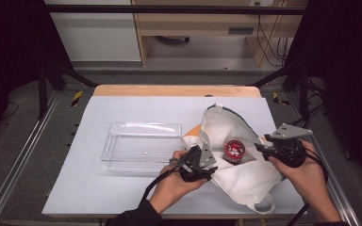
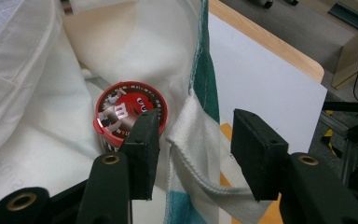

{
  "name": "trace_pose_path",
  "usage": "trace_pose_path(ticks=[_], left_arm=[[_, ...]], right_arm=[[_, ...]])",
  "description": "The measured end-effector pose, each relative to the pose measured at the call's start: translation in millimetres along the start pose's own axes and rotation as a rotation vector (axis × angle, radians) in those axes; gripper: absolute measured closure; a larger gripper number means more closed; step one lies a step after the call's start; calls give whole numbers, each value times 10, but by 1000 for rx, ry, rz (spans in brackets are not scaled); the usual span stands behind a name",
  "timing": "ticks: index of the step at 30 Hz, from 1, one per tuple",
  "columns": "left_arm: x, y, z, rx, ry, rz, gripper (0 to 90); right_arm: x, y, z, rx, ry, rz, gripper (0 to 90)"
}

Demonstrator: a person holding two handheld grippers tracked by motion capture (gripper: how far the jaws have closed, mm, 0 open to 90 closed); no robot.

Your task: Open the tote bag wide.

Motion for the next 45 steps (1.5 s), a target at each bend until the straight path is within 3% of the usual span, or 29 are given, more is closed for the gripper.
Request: trace_pose_path(ticks=[4, 11, 18, 24, 29, 33, 45], left_arm=[[4, -2, -15, -2, -6, -12, 630], [-28, -5, -91, -6, -18, -15, 779], [-2, 0, -120, 5, -6, -18, 798], [9, 9, -136, -16, -19, -13, 804], [19, 5, -169, 0, -16, -33, 808], [12, 7, -211, 4, -17, -22, 813], [82, 9, -263, 9, -16, -39, 825]], right_arm=[[-60, 3, -11, 2, -29, 1, 554], [-173, 70, -54, 15, -78, -21, 756], [-267, 192, -117, 18, -102, -50, 809], [-336, 285, -160, -2, -108, -69, 813], [-404, 348, -205, -12, -123, -81, 815], [-433, 375, -224, -13, -126, -87, 815], [-430, 516, -204, -20, -147, -140, 818]])
Point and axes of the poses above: each handheld gripper's, and its own axes: x roughly backward along the jaws, z roughly out of its top, y roughly to its right, the point moved 3 cm from there along -x, roughly forward along the jaws, and after that the axes turned 1 degree about y, right-handed, at the moved point
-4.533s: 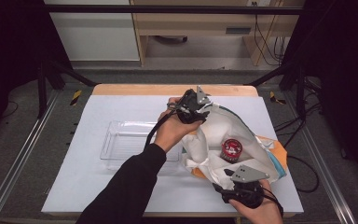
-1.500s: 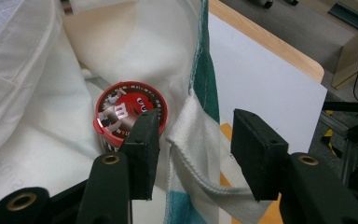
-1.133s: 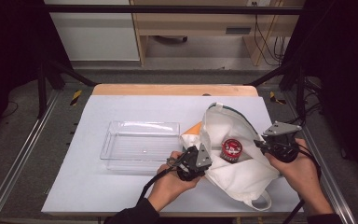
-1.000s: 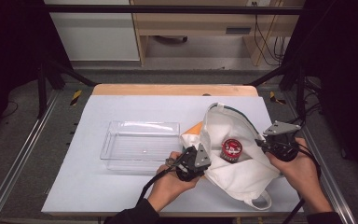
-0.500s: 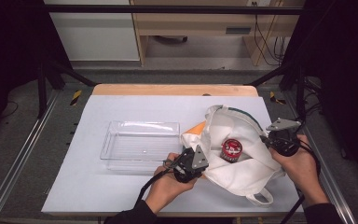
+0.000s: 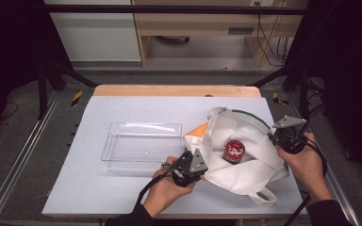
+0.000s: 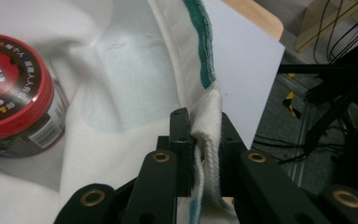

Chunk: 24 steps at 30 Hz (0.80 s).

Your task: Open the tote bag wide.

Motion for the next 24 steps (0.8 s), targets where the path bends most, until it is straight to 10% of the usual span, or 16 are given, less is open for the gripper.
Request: trace_pose_path(ticks=[12, 24], left_arm=[[25, 10, -36, 6, 2, -3, 831], [-13, 18, -112, 16, -1, -9, 832]], right_arm=[[58, 189, 162, -26, 27, -47, 818], [-214, 206, -56, -64, -26, -41, 818]])
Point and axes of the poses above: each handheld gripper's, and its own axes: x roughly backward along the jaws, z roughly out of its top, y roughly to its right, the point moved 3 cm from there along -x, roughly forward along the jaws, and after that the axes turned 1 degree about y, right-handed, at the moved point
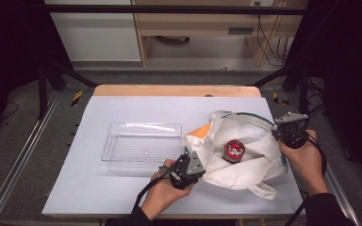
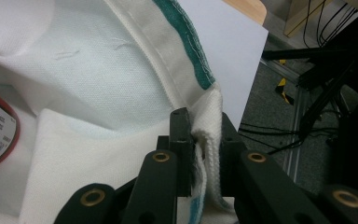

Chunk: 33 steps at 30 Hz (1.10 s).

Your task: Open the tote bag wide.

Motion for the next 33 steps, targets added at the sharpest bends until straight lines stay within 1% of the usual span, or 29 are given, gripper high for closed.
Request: trace_pose_path(ticks=[7, 8, 15, 25, 28, 29, 30, 33], left_arm=[[-13, 3, -16, 2, -4, -2, 833], [-15, 5, -24, 3, -4, -1, 833], [-9, 7, -56, 7, -2, -5, 834], [-15, 19, -87, 11, -2, -8, 834], [-9, 17, -83, 13, 3, -8, 831], [-9, 17, -79, 16, 7, -7, 831], [-7, 15, -72, 15, 11, -4, 824], [-6, 15, -63, 14, 15, -1, 803]], right_arm=[[-45, -5, -63, -6, -12, 8, 817], [-71, -15, -82, -2, -21, 9, 817], [-157, -43, -155, -8, -42, 15, 816], [-189, -59, -184, -11, -54, 27, 807], [-186, -58, -187, -13, -54, 26, 786], [-181, -55, -185, -15, -49, 22, 765], [-154, -53, -177, -28, -39, 26, 705], [-104, -50, -162, -45, -14, 26, 594]])
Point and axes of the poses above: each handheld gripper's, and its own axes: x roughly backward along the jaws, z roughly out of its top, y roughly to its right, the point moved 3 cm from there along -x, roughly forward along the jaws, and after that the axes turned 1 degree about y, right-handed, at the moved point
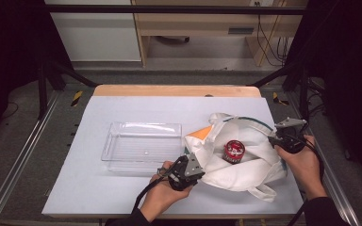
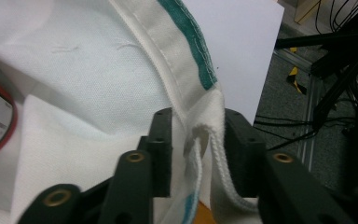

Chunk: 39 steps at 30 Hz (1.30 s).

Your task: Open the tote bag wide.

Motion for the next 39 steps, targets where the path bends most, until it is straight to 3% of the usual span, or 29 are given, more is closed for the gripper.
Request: trace_pose_path(ticks=[5, 6, 13, 23, 30, 39], left_arm=[[19, -8, 40, -3, 12, 23, 725], [38, -17, 64, -5, 16, 32, 674], [127, -50, 179, -2, 32, 62, 547], [214, -164, 396, 1, 56, 82, 433], [259, -305, 581, -12, 59, 105, 409], [199, -431, 785, 0, 63, 102, 393]], right_arm=[[104, -8, 22, -30, 36, 9, 489], [168, -17, 38, -42, 54, 18, 450], [416, -88, 80, -54, 107, 26, 385], [703, -216, 74, -51, 131, 44, 368], [836, -309, 45, -57, 128, 70, 386], [905, -402, -28, -57, 107, 77, 384]])
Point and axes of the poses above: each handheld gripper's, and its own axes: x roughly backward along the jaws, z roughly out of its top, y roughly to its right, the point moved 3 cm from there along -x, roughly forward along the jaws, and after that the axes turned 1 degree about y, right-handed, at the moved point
